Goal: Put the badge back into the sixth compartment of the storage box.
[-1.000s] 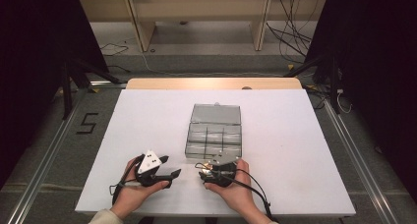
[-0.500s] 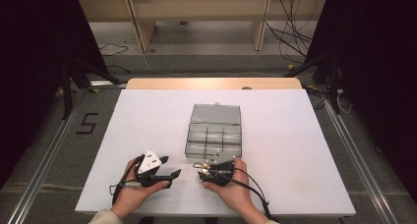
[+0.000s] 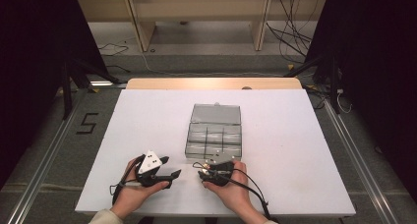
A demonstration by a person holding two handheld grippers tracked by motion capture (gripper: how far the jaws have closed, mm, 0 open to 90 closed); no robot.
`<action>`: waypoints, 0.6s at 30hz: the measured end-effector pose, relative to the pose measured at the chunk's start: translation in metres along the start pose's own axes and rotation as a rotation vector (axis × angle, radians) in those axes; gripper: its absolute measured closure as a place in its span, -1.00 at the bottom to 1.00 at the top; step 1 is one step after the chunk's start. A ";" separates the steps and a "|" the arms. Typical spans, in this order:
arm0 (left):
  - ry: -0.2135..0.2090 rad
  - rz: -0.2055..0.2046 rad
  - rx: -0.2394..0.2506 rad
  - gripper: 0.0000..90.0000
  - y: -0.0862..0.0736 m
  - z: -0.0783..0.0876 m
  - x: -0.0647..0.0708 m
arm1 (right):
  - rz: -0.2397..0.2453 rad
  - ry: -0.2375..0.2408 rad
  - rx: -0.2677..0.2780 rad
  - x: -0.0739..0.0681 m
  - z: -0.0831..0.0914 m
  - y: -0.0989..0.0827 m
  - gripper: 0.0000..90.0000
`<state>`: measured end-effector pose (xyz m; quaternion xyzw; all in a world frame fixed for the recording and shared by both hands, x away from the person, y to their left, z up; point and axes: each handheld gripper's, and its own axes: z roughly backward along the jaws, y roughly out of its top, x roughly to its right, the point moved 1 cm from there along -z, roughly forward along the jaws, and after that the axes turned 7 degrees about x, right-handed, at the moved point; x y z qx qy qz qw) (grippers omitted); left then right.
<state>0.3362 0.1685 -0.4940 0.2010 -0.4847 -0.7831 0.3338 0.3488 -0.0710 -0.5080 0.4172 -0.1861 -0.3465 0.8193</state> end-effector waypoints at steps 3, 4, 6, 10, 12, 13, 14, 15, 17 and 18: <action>-0.002 0.000 0.000 -0.25 0.000 0.000 0.000 | -0.007 -0.009 0.006 0.001 0.000 0.000 -0.05; -0.002 0.000 -0.001 -0.25 0.000 0.000 0.000 | -0.010 -0.011 0.007 0.001 0.000 0.000 -0.03; -0.004 0.000 -0.003 -0.25 0.000 0.000 0.000 | -0.017 -0.018 0.009 0.001 0.001 0.000 0.02; -0.004 -0.001 -0.004 -0.24 0.000 0.000 0.000 | -0.016 -0.023 0.009 0.001 0.001 0.000 0.05; -0.002 -0.001 -0.002 -0.24 0.000 0.000 0.000 | -0.015 -0.024 0.011 0.001 0.001 0.000 0.05; -0.003 -0.001 -0.004 -0.24 0.000 0.000 0.000 | -0.012 -0.023 0.011 0.001 0.001 0.000 0.05; -0.002 0.000 -0.002 -0.24 0.000 0.000 0.000 | -0.012 -0.023 0.012 0.001 0.001 0.000 0.05; -0.002 -0.001 -0.002 -0.24 0.000 0.000 0.000 | -0.011 -0.023 0.012 0.001 0.001 0.000 0.05; -0.002 -0.001 -0.002 -0.24 0.000 0.000 0.000 | -0.010 -0.023 0.014 0.001 0.001 -0.001 0.05; -0.002 -0.001 -0.002 -0.24 0.000 0.000 0.000 | -0.009 -0.024 0.014 0.001 0.001 -0.001 0.05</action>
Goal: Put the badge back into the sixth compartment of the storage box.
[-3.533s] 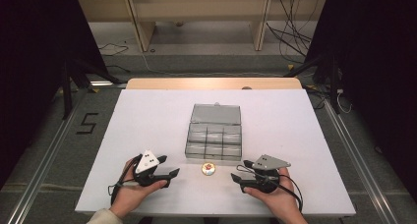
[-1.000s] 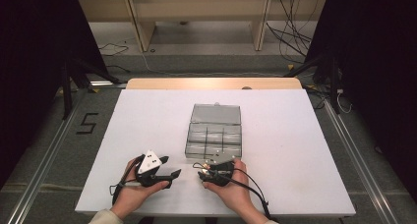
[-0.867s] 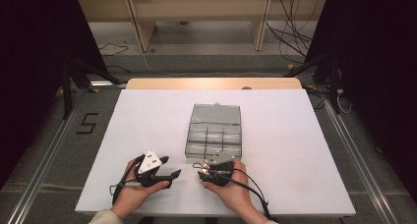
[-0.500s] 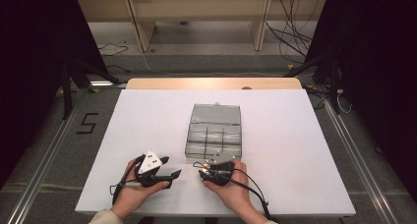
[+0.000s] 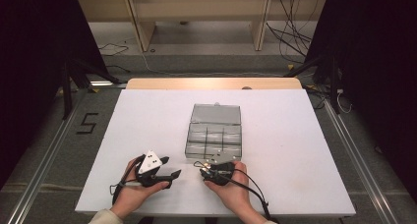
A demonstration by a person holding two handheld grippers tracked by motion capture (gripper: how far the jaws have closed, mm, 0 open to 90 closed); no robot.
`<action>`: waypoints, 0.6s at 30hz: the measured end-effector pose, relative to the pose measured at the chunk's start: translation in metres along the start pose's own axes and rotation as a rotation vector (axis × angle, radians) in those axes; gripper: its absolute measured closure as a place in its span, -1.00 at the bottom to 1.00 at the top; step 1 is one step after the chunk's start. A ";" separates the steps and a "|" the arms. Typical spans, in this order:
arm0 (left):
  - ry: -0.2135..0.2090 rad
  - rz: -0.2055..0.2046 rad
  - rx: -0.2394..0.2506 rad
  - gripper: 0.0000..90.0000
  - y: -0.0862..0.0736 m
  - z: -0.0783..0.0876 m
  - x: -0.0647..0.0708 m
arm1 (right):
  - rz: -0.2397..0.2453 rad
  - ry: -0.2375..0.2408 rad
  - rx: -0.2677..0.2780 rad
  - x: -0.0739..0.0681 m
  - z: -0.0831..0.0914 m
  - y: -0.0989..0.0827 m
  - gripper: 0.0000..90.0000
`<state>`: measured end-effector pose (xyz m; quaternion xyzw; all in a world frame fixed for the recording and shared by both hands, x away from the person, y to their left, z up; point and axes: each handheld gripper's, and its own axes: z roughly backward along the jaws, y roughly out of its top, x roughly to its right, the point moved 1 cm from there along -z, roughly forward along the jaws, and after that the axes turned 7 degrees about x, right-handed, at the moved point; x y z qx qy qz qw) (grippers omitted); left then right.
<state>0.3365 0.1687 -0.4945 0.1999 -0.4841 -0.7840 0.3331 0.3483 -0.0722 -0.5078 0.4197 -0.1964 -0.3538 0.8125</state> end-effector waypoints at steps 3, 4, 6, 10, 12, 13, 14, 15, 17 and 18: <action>0.002 -0.002 0.000 -0.24 0.000 0.000 -0.001 | 0.002 -0.003 0.000 0.000 0.000 0.000 0.05; 0.002 -0.001 0.001 -0.24 0.000 0.000 -0.001 | 0.000 -0.004 0.002 -0.001 0.000 0.000 0.05; 0.002 -0.002 0.000 -0.24 0.000 0.001 -0.001 | -0.003 -0.003 0.002 -0.001 0.000 0.000 0.05; 0.003 -0.001 0.002 -0.24 0.000 0.001 -0.001 | -0.003 -0.002 0.004 -0.001 0.001 0.000 0.06; 0.003 -0.001 0.002 -0.24 0.000 0.001 -0.001 | 0.002 0.003 0.005 -0.001 0.001 0.000 0.06; 0.003 -0.001 0.003 -0.24 0.000 0.001 -0.001 | 0.007 0.003 0.007 -0.001 0.001 0.000 0.06; 0.004 -0.002 0.003 -0.24 0.000 0.001 -0.001 | 0.011 0.003 0.011 -0.001 0.002 0.000 0.06; 0.004 -0.002 0.003 -0.24 0.000 0.001 -0.001 | 0.010 0.004 0.013 -0.001 0.002 0.000 0.06; 0.004 -0.001 0.004 -0.24 0.000 0.001 -0.001 | 0.006 0.007 0.018 -0.002 0.002 0.000 0.06; 0.004 -0.001 0.003 -0.24 0.000 0.001 -0.001 | 0.011 0.010 0.020 -0.001 0.003 0.000 0.06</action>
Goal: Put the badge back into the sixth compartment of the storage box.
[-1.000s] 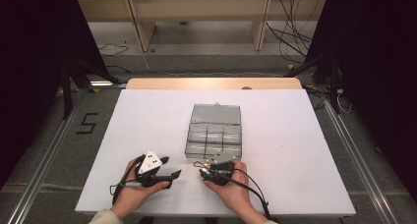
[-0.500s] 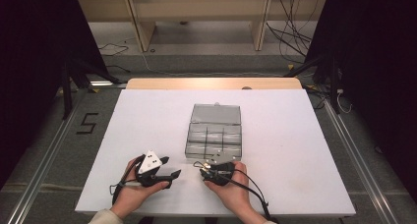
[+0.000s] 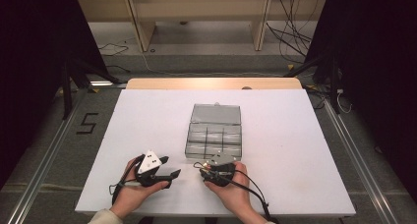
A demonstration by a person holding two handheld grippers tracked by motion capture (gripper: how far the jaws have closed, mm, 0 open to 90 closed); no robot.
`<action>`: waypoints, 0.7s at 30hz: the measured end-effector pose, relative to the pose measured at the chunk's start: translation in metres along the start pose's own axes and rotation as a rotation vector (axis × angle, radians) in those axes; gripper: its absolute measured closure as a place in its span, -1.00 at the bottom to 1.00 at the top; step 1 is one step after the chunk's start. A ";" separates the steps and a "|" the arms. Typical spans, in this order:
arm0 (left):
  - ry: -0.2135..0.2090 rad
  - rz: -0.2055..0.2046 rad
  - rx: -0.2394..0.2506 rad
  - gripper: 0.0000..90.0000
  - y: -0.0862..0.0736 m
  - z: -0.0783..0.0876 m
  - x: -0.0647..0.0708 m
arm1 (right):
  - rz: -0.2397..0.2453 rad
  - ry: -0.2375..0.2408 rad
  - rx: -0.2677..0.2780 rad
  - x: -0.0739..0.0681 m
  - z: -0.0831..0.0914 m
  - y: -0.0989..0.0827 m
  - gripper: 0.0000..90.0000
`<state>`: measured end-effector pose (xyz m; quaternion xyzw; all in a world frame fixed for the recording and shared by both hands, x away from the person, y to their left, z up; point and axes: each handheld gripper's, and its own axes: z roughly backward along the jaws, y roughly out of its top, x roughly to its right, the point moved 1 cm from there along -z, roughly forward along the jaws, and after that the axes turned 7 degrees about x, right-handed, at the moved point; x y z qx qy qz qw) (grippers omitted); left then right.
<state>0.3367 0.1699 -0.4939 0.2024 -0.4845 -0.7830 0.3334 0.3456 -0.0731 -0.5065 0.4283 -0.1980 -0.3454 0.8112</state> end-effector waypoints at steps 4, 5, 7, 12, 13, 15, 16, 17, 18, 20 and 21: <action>0.001 0.000 0.000 -0.24 0.000 0.000 0.000 | -0.003 0.001 0.008 0.001 0.002 0.000 0.06; 0.000 -0.001 0.000 -0.24 0.000 0.000 0.000 | 0.001 0.000 0.011 0.001 0.002 0.000 0.06; 0.001 0.000 0.000 -0.24 0.000 0.000 0.000 | -0.004 0.006 0.016 0.002 0.003 0.000 0.06; 0.003 0.000 0.000 -0.24 0.000 0.000 0.000 | -0.007 0.015 0.035 0.001 0.006 0.002 0.06; 0.003 0.000 0.001 -0.24 0.000 0.000 0.000 | -0.008 0.018 0.037 0.001 0.007 0.003 0.06; 0.003 -0.001 0.000 -0.24 0.000 0.000 0.000 | -0.006 0.019 0.050 0.001 0.009 0.004 0.06; 0.003 0.000 0.000 -0.24 0.000 0.000 0.000 | -0.007 0.023 0.050 0.001 0.010 0.005 0.06; 0.002 0.000 -0.002 -0.24 0.000 0.000 0.000 | -0.012 0.023 0.055 0.001 0.011 0.005 0.06; 0.002 0.000 -0.003 -0.24 0.000 0.000 0.000 | -0.012 0.022 0.059 0.002 0.012 0.006 0.06; 0.002 0.000 -0.003 -0.24 0.000 0.000 0.000 | -0.016 0.026 0.061 0.002 0.013 0.006 0.06; 0.002 -0.001 -0.003 -0.24 0.000 0.000 0.000 | -0.018 0.027 0.062 0.003 0.013 0.006 0.06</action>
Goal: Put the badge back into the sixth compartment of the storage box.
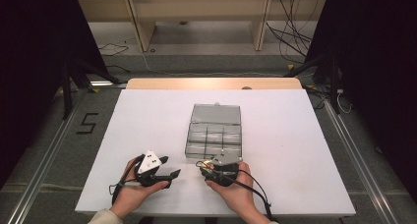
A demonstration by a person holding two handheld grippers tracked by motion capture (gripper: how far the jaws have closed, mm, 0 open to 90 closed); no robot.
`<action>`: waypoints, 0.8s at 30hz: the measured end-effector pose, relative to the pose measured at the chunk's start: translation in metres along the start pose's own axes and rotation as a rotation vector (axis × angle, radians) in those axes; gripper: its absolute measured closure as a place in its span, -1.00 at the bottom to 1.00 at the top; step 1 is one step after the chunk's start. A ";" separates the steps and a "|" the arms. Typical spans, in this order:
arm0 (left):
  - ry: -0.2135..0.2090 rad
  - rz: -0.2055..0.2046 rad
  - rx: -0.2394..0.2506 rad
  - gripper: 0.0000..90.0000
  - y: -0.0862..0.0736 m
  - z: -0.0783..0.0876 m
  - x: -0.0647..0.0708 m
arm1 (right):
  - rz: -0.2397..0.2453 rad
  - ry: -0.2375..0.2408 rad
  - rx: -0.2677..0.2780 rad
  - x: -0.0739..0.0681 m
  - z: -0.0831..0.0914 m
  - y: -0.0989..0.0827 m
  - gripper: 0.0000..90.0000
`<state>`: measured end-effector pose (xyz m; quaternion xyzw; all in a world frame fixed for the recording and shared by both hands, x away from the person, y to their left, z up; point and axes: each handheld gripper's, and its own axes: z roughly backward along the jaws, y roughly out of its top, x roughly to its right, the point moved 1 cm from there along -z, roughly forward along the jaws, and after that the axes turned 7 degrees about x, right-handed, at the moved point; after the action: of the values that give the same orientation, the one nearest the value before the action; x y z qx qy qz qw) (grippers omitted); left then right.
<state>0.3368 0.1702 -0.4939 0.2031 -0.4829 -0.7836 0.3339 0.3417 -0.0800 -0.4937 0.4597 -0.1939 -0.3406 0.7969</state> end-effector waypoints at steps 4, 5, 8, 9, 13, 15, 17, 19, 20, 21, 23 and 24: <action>0.000 0.000 -0.001 -0.24 0.000 0.000 0.000 | 0.001 0.006 0.005 -0.001 0.001 0.001 0.06; 0.000 -0.001 -0.001 -0.24 0.000 0.000 0.000 | 0.004 0.006 0.010 -0.001 0.001 0.001 0.06; 0.002 -0.002 0.000 -0.24 0.001 0.000 0.000 | 0.002 0.009 0.014 -0.002 0.003 0.003 0.06; 0.002 -0.002 0.001 -0.24 0.001 0.000 0.000 | 0.000 0.009 0.019 -0.002 0.003 0.004 0.06; 0.003 -0.003 0.000 -0.24 0.000 0.000 0.000 | 0.001 0.011 0.030 -0.001 0.006 0.007 0.06; 0.002 -0.003 0.000 -0.24 0.000 0.000 0.000 | 0.000 0.011 0.037 -0.001 0.007 0.008 0.06; 0.002 -0.003 -0.001 -0.24 0.000 0.000 0.000 | -0.005 0.008 0.042 0.000 0.009 0.009 0.06; 0.001 -0.003 -0.002 -0.24 0.000 0.000 0.000 | -0.004 0.008 0.045 0.000 0.010 0.011 0.06; 0.001 -0.003 -0.002 -0.24 0.000 0.000 0.000 | -0.007 0.005 0.048 0.000 0.010 0.011 0.06; 0.001 -0.002 -0.001 -0.24 0.000 0.000 0.000 | -0.004 0.006 0.047 0.001 0.011 0.012 0.06; 0.000 -0.005 -0.002 -0.24 0.000 0.000 0.000 | -0.009 0.002 0.053 0.002 0.012 0.013 0.06; 0.001 -0.005 -0.002 -0.24 0.000 0.000 0.001 | -0.008 0.001 0.056 0.002 0.012 0.013 0.06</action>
<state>0.3363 0.1698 -0.4934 0.2041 -0.4814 -0.7849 0.3324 0.3404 -0.0841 -0.4764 0.4826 -0.2011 -0.3381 0.7825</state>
